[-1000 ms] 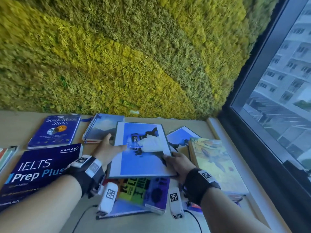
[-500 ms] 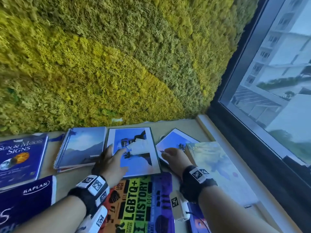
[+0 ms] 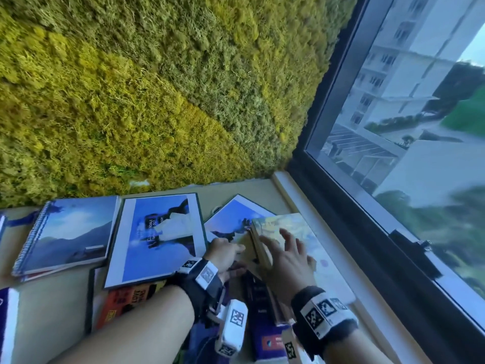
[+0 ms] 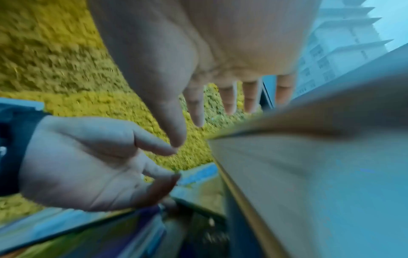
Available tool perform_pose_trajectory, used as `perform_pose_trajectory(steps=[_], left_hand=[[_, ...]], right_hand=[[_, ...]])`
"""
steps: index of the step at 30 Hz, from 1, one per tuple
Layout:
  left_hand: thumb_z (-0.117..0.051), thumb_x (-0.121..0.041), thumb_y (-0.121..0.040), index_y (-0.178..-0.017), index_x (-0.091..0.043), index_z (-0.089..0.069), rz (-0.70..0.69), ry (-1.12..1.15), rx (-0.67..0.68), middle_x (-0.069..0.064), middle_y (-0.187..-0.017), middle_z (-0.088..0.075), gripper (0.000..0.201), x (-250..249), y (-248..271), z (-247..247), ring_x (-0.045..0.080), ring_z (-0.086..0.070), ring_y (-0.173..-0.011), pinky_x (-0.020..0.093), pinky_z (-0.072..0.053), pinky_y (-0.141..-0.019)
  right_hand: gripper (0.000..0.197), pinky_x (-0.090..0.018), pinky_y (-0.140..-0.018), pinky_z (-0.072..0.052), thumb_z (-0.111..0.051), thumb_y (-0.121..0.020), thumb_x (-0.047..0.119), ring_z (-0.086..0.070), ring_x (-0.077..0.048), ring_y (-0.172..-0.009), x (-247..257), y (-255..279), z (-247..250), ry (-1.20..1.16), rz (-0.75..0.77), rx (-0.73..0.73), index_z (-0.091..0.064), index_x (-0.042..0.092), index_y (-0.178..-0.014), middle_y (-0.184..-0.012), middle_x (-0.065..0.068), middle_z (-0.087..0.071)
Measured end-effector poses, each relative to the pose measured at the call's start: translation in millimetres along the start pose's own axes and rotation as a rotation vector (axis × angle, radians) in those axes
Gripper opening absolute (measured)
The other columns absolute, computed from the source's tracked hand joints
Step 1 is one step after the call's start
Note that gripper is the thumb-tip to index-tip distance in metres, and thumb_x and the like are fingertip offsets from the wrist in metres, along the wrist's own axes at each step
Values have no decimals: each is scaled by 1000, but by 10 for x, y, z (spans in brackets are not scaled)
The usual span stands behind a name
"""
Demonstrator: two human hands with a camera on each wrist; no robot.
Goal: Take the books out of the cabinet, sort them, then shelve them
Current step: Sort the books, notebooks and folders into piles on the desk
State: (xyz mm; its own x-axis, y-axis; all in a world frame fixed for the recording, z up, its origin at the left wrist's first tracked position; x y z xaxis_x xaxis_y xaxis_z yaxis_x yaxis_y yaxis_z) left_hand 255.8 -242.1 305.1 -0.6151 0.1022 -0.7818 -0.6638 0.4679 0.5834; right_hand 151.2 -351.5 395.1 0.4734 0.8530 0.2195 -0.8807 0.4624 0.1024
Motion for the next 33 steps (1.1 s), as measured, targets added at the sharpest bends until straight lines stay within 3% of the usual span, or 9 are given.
perform_pose_trajectory(steps=[2, 5, 9, 13, 17, 20, 25, 29, 33], left_hand=[[-68, -7, -87, -98, -12, -50, -70, 7, -124, 17, -88, -52, 23, -6, -47, 56, 28, -53, -64, 35, -56, -48], [-60, -1, -86, -79, -17, -41, -211, -204, -308, 13, -73, -47, 26, -132, 12, 119, 25, -49, -56, 38, -56, -52], [-60, -4, -88, -78, -21, -38, -395, -536, -330, 8, -76, -50, 29, -406, 186, 9, 40, -64, -67, 50, -58, -63], [-49, -3, -91, -84, -18, -38, -549, -722, -347, 1, -76, -42, 19, -742, 433, -81, 28, -47, -68, 34, -35, -58], [-45, -4, -94, -97, -11, -42, -704, -698, -397, 1, -81, -44, 8, -1087, 763, 32, 30, -45, -76, 34, -28, -61], [-46, -4, -96, -105, -8, -48, -812, -689, -454, 8, -92, -52, 10, -1375, 955, 338, 26, -44, -68, 33, -25, -56], [-45, -10, -99, -99, -19, -54, -746, -556, -536, 6, -69, -46, 13, -1671, 1071, 1161, 22, -38, -50, 30, -24, -47], [-54, -18, -99, -89, -32, -63, -674, -386, -455, 8, -97, -61, 19, -1709, 968, 1811, 36, -62, -91, 40, -49, -76], [-57, -11, -101, -133, -9, -58, -478, -232, -327, 15, -142, -55, 31, -1513, 837, 2119, 30, -53, -129, 38, -44, -98]], right_hand=[[84, -57, -119, -16, -53, -92, 51, -3, -37, -153, -99, 71, -173, 74, -4, 97, 9, 57, -149, -167, -1, -1], [88, -59, -120, -9, -49, -94, 29, 5, -39, -154, -170, 91, -254, 82, 9, 67, 17, 57, -145, -169, -5, 4], [87, -61, -121, -9, -51, -91, 29, 3, -37, -154, -250, 66, -193, 63, -34, 55, 9, 50, -151, -168, -4, 4], [85, -63, -121, -12, -50, -92, 36, 1, -37, -154, -303, 18, -42, 8, -86, 44, 6, 44, -155, -167, -3, 2], [88, -62, -121, -16, -50, -90, 35, -2, -37, -155, -294, -2, 99, -20, -115, 103, 7, 41, -157, -169, -4, 3], [75, -62, -117, -25, -49, -89, 34, -15, -35, -152, -225, -33, 119, -36, -114, 122, -13, 41, -155, -167, -5, -13], [68, -50, -116, -33, -46, -86, 55, -37, -32, -143, 345, -222, 170, -233, 33, -6, -40, 30, -148, -154, -8, -40], [70, -42, -102, -46, -56, -90, 54, -58, -33, -119, 661, -485, -84, -481, -1, 28, -41, 22, -149, -127, -15, -61], [48, -34, -57, -45, -73, -88, 31, -58, -24, -69, 711, -579, -520, -759, -183, 182, -50, 22, -129, -89, -10, -64]])
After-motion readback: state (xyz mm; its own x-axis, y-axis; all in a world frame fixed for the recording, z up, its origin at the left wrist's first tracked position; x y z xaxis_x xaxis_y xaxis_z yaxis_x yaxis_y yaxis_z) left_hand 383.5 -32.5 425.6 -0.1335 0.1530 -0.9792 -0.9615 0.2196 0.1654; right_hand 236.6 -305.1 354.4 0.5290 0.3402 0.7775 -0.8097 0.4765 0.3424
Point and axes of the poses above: each hand's wrist, its own y-axis away from the middle knuckle, its own z-axis out of the back of the hand, x = y × z, the point moved 8 cm from there along -y, towards the middle knuckle
